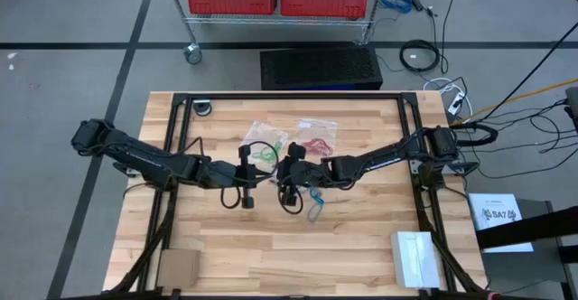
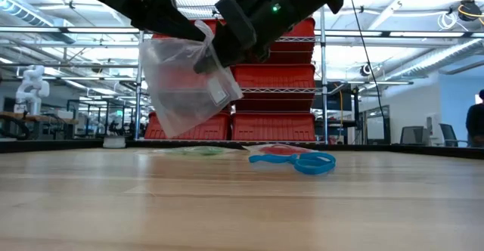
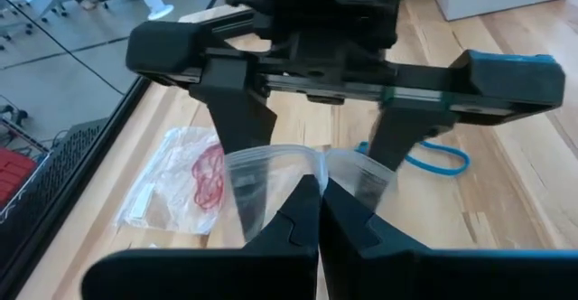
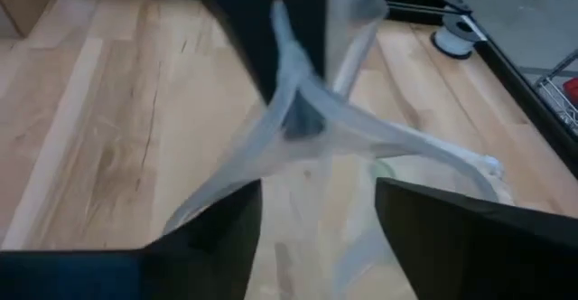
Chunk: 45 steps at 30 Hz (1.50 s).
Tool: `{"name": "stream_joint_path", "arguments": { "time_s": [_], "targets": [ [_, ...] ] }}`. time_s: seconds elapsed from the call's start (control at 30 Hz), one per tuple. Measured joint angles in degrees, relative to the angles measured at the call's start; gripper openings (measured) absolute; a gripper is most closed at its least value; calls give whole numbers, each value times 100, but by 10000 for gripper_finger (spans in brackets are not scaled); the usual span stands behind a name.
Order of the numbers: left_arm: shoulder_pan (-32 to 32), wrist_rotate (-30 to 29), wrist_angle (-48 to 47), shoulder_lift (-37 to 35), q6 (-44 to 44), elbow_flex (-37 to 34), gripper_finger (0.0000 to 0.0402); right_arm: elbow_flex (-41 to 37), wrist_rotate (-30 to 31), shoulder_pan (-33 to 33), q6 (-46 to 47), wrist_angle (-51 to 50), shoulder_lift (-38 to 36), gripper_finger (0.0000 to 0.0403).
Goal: Sort rubber bands
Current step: Open the bottom transparent zip bag
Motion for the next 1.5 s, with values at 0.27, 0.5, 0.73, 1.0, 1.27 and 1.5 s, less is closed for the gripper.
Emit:
{"name": "stream_joint_path", "arguments": {
  "time_s": [0.27,0.5,0.73,1.0,1.27,1.5],
  "targets": [
    [0,2,62,0,-2,0,1,0,5,107,-143,-926,-394,199],
    [0,63,708,242,-2,9,1,2,5,183,-328,-978,-537,131],
    [0,53,993,446,33,7,1,-2,157,101,-473,-747,-399,12],
    [0,-8,1231,446,33,7,1,-2,482,184,-516,-318,-391,3],
    [-30,-240,1325,446,37,7,1,-2,304,180,-225,-619,-391,89],
    [-37,-325,1250,420,44,7,1,-2,147,154,-103,-1169,-439,179]
  ]
}}
